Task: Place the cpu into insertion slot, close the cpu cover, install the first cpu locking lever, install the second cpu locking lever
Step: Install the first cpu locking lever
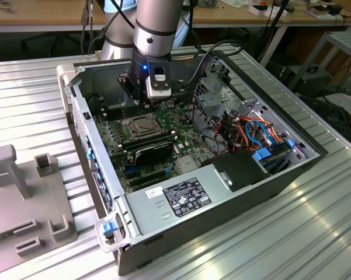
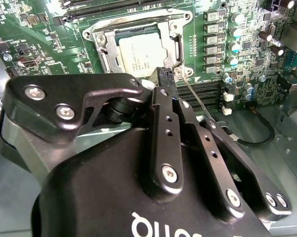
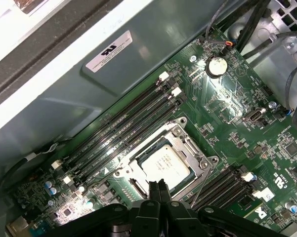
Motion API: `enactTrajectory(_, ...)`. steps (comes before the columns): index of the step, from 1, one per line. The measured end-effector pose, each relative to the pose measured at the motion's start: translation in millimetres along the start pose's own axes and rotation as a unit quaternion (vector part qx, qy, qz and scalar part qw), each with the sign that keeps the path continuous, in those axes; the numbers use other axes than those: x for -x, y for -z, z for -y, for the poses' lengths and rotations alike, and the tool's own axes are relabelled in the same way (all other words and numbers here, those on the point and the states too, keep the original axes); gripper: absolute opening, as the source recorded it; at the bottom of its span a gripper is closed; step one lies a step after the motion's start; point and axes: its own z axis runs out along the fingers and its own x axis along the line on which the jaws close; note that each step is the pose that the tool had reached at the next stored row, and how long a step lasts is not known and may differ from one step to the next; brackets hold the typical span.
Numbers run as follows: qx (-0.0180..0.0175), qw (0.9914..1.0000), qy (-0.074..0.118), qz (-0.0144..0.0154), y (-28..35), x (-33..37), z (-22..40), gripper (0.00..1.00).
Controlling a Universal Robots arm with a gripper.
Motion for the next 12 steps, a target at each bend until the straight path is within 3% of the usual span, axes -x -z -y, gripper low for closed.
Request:
enactTrajectory(7, -0.0001, 1.00000, 0.002, -0.0001, 0.0, 0.0, 0.0, 0.11)
enactTrajectory(10, -0.0007, 0.99978, 0.021, -0.0005, 0.0, 0.0, 0.0, 0.11)
enactTrajectory(12, -0.0008, 0.99972, 0.024, -0.0005, 0.0, 0.0, 0.0, 0.11)
